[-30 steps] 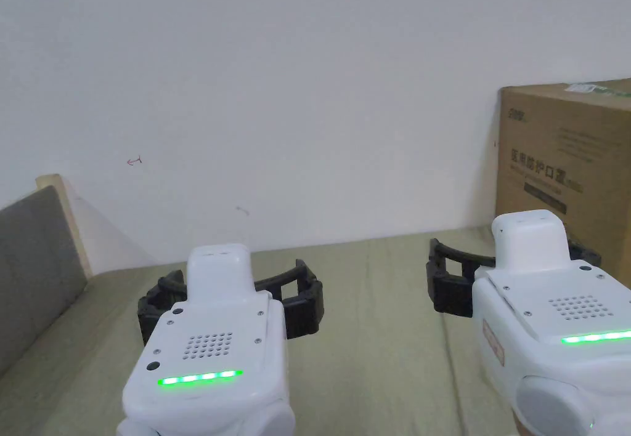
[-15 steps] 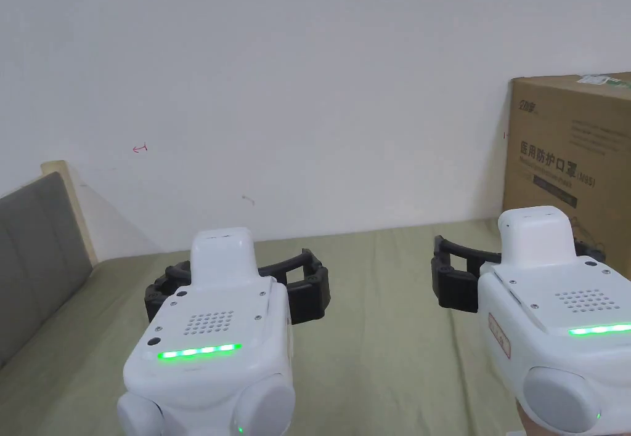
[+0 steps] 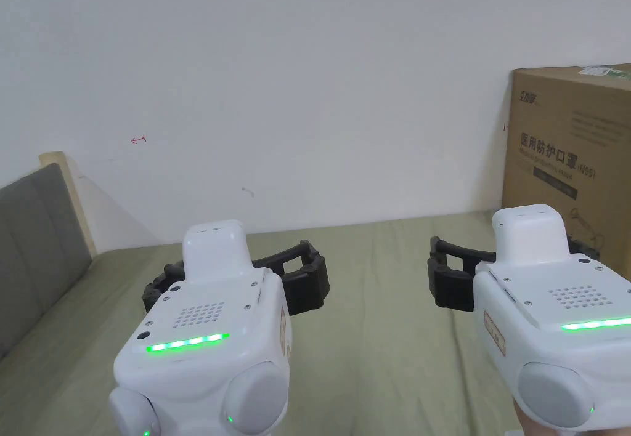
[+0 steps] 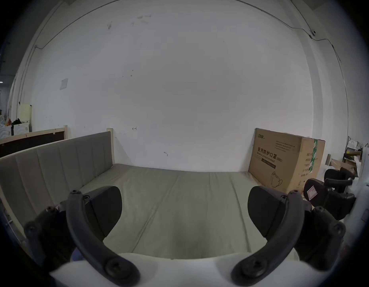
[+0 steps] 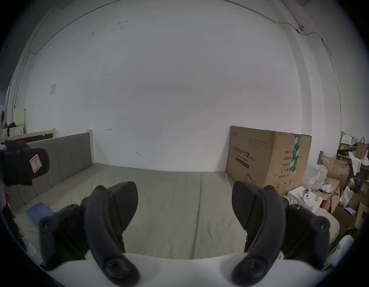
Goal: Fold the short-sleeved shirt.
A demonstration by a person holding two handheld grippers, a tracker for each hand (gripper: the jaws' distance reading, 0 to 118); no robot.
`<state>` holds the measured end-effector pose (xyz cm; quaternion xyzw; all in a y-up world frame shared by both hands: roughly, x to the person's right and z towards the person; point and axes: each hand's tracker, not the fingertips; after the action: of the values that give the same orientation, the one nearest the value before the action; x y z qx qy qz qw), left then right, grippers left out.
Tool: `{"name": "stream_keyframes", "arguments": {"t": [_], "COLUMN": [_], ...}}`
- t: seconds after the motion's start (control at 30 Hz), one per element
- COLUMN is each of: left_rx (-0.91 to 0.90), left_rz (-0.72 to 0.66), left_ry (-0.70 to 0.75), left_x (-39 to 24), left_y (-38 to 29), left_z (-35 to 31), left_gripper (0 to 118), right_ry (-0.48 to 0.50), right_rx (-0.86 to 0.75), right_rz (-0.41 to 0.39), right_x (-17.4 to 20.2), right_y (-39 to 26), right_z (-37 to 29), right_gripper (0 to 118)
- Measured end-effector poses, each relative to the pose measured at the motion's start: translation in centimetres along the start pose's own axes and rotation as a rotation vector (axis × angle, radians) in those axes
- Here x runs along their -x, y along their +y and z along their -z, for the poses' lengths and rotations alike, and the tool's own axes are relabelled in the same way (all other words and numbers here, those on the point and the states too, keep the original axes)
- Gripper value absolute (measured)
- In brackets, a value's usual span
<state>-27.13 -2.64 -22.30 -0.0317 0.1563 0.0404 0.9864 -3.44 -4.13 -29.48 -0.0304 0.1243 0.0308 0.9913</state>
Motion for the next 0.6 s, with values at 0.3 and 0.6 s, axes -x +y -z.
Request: {"name": "stream_keyframes", "arguments": {"t": [0.3,0.6], "left_rx": [0.02,0.032], "left_rz": [-0.012,-0.018], "left_ry": [0.012,-0.002], "left_x": [-0.14,0.17], "left_y": [-0.16,-0.59], "left_z": [0.03,0.08], "left_gripper": [118,118], "right_ry": [0.012,0.021], "right_rx": [0.004,0.01], "right_rz": [-0.012,-0.005], "right_x": [0.47,0.56], "right_y": [-0.19,-0.37], "right_z": [-0.21,-0.29], "right_gripper": [99,99]}}
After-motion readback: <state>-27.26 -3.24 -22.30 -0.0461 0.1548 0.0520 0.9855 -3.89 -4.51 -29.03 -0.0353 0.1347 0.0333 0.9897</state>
